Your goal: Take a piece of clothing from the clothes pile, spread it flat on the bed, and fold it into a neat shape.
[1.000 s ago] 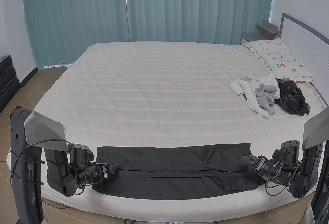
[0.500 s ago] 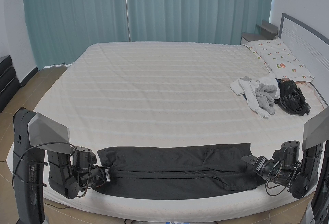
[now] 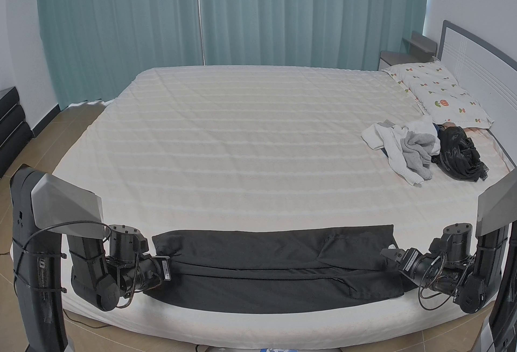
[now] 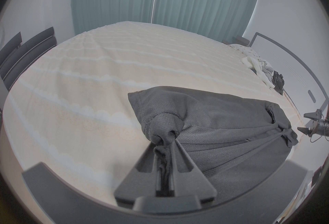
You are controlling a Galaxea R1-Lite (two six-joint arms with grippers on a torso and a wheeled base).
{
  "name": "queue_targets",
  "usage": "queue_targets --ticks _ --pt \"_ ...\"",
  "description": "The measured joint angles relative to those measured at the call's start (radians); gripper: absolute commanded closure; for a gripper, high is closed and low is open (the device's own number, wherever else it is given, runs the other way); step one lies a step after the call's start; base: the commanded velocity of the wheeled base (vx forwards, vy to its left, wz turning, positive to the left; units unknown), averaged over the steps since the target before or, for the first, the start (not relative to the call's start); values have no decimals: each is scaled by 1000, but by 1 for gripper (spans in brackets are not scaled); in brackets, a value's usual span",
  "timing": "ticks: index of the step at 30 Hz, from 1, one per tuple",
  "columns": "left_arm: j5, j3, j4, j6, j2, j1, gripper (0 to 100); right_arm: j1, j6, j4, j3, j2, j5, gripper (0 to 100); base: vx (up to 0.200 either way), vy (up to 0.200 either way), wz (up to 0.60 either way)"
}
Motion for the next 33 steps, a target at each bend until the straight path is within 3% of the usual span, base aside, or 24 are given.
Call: queue_targets --ticks 17,24,33 --pt "4 -33 0 -8 -21 28 100 0 0 0 2 -3 -1 0 0 0 0" --pt "45 -93 10 -49 -18 18 100 -1 0 0 2 -4 -1 0 0 0 0" --pt "93 -112 13 -56 -26 -30 100 1 0 0 2 -3 0 0 0 -200 0"
